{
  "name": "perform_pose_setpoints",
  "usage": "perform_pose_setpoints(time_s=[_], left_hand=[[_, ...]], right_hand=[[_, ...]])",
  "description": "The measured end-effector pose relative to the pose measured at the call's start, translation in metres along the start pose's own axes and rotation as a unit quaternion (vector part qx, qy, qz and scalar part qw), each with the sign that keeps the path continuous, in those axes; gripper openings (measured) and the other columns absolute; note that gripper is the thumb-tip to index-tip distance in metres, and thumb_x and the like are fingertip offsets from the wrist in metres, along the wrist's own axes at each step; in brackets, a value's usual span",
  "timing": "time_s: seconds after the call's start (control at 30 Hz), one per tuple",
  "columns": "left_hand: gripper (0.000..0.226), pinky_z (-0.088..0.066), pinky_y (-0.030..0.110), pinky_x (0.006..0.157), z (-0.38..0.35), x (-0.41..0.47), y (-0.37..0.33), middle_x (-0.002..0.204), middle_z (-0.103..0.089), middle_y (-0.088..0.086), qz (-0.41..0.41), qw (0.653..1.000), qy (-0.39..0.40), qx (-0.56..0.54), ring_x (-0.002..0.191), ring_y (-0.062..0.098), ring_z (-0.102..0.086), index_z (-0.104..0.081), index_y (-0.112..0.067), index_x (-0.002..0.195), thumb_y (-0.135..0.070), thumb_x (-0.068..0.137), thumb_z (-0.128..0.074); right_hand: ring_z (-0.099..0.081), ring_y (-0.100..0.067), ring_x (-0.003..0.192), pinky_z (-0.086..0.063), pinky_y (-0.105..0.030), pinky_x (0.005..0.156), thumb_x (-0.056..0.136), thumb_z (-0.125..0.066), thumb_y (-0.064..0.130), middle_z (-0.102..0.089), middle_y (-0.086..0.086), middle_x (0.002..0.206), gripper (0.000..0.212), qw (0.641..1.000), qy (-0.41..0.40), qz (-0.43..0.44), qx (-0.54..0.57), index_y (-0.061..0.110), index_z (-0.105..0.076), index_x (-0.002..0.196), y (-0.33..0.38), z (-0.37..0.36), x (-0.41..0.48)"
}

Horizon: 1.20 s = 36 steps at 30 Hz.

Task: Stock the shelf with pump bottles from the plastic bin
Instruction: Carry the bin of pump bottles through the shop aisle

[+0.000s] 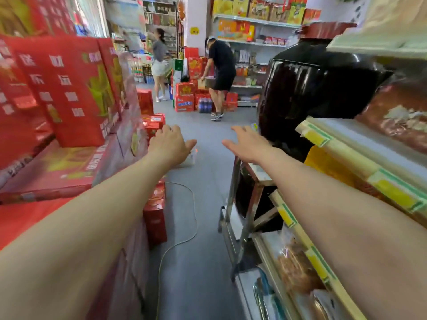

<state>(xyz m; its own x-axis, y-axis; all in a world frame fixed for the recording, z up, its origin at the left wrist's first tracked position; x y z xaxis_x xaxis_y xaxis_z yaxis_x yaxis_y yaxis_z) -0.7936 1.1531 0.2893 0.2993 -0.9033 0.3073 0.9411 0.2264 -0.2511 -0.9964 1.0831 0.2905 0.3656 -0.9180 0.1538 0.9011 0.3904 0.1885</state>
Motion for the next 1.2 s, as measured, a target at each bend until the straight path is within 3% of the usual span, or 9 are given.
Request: perform_pose_setpoints(time_s=[0.23,0.4,0.6,0.97,1.2], left_hand=[[0.068,-0.039,0.048,0.101,-0.039,0.104,-0.002,0.137,-0.046,0.023,0.046,0.999,0.002,0.004,0.125,0.043,-0.046,-0.044,-0.002,0.133,-0.058,0.094,-0.048],[0.064,-0.04,0.047,0.099,-0.072,0.192,0.014,0.139,-0.045,0.021,0.067,0.998,0.006,0.006,0.126,0.042,-0.046,-0.043,-0.003,0.134,-0.055,0.095,-0.048],[0.065,-0.041,0.048,0.098,-0.117,0.343,0.055,0.135,-0.047,0.022,0.047,0.999,-0.021,-0.01,0.124,0.042,-0.046,-0.043,-0.003,0.134,-0.053,0.093,-0.052],[0.069,-0.042,0.047,0.098,-0.193,0.601,0.128,0.135,-0.047,0.023,0.057,0.998,0.007,-0.018,0.121,0.043,-0.049,-0.043,-0.002,0.136,-0.054,0.092,-0.055],[0.069,-0.042,0.046,0.098,-0.27,0.754,0.15,0.136,-0.046,0.022,0.08,0.997,0.02,-0.013,0.121,0.043,-0.049,-0.042,-0.005,0.137,-0.054,0.09,-0.058]], right_hand=[[-0.04,-0.035,0.138,-0.038,-0.047,0.108,0.098,-0.042,0.059,-0.03,-0.011,0.156,0.071,0.999,0.017,0.031,0.022,0.02,-0.028,0.155,-0.021,-0.018,0.131],[-0.035,-0.034,0.142,-0.036,-0.048,0.112,0.097,-0.044,0.058,-0.031,-0.014,0.157,0.072,0.998,0.025,0.051,0.026,0.017,-0.028,0.155,-0.02,-0.046,0.242],[-0.042,-0.035,0.136,-0.041,-0.049,0.107,0.097,-0.047,0.057,-0.033,-0.014,0.154,0.069,0.998,0.031,0.05,0.027,0.018,-0.031,0.151,-0.011,-0.083,0.394],[-0.036,-0.035,0.141,-0.035,-0.046,0.112,0.095,-0.052,0.055,-0.032,-0.015,0.157,0.076,0.999,0.048,0.005,0.023,0.016,-0.027,0.155,-0.013,-0.136,0.651],[-0.043,-0.035,0.137,-0.039,-0.045,0.11,0.091,-0.058,0.057,-0.036,-0.014,0.154,0.078,0.997,0.067,0.03,0.026,0.02,-0.029,0.154,-0.037,-0.184,0.822]])
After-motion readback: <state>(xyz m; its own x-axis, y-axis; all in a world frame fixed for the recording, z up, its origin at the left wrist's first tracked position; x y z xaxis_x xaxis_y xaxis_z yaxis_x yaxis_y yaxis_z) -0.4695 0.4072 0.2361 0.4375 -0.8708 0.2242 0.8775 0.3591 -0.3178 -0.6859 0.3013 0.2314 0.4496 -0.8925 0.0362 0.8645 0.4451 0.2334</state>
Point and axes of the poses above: each hand's wrist, its own x-axis towards the middle knuckle, its own z-axis out of the back of the hand, y = z × x, the point moved 8 cm from there along x, towards the middle knuckle
